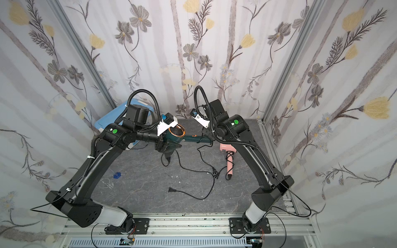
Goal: Wrap the cord around the hair dryer
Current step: Wrap the power cord around the hair dryer.
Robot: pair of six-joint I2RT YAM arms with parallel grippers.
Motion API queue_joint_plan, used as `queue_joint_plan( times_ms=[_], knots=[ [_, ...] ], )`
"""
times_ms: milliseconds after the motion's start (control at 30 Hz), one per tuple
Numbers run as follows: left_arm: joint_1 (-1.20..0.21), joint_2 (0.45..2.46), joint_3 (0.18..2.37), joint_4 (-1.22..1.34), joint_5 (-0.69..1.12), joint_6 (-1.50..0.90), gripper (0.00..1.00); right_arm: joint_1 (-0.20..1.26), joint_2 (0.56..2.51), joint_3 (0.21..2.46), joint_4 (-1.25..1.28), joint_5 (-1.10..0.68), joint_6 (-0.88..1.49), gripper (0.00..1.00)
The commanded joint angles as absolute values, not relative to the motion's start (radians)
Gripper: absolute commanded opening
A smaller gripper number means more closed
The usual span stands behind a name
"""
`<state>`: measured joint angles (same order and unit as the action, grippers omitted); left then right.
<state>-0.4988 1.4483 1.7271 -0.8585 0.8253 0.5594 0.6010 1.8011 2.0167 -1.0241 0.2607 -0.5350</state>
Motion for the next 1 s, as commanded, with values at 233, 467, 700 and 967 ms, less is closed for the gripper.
queue_joint_plan(
  times_ms=[233,467,700,967],
  knots=[
    [-0.506,1.451,1.718,-0.777,1.165,0.488,0.0,0.492,1.825,1.99,-0.729,-0.032,-0.67,0.0],
    [-0.466,1.454,1.748,-0.751,1.22,0.451,0.0,0.445,1.801,1.87,-0.664,-0.041,-0.744,0.0],
    [-0.443,1.479,1.772,-0.705,1.296,0.397,0.0,0.402,1.759,1.829,-0.631,-0.115,-0.744,0.0],
    [-0.415,1.497,1.685,-0.45,1.363,0.2,0.0,0.298,1.747,1.852,-0.636,-0.489,-0.599,0.45]
  ],
)
